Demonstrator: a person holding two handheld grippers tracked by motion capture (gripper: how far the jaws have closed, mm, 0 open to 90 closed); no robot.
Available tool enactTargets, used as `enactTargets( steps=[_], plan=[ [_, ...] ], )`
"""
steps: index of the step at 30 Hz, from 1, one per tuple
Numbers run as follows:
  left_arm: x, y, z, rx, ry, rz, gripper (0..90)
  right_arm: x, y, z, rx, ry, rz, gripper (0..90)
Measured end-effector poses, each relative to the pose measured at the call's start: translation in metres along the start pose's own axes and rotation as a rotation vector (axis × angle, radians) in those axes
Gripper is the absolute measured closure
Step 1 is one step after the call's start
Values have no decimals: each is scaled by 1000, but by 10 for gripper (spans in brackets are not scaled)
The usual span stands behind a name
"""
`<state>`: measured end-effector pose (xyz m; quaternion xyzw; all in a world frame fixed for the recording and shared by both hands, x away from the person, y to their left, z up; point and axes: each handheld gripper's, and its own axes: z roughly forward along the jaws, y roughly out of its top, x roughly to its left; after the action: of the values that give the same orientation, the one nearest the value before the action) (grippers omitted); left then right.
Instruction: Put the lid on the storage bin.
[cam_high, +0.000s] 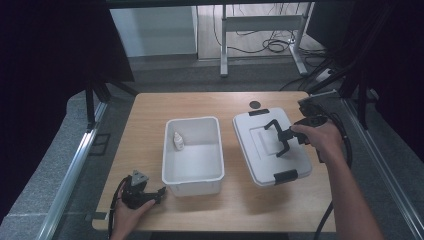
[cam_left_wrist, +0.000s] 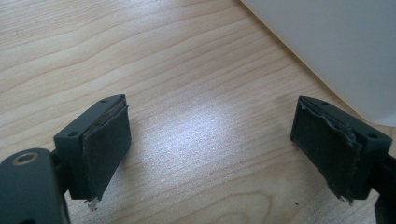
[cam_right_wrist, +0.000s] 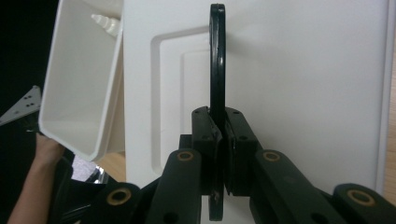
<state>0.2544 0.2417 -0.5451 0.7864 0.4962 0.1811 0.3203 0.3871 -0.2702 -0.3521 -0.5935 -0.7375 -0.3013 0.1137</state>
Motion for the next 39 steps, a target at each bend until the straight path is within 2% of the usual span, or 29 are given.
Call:
enactTargets(
  steps=[17,24,27,37,39],
  plan=[
    [0,0,0,2,0,1,120,17,0,-3,-2,9,-8,847],
    [0,0,0,2,0,1,120,29,-2,-6,-10,14,-3,847],
    [0,0,0,2,-1,2,120,34,-2,-5,-13,38,1,847],
    [0,0,0,3,1,2,120,57,-1,-5,-14,32,-14,847],
    [0,0,0,3,1,2,120,61,-1,-6,-16,44,-10,846]
  ],
)
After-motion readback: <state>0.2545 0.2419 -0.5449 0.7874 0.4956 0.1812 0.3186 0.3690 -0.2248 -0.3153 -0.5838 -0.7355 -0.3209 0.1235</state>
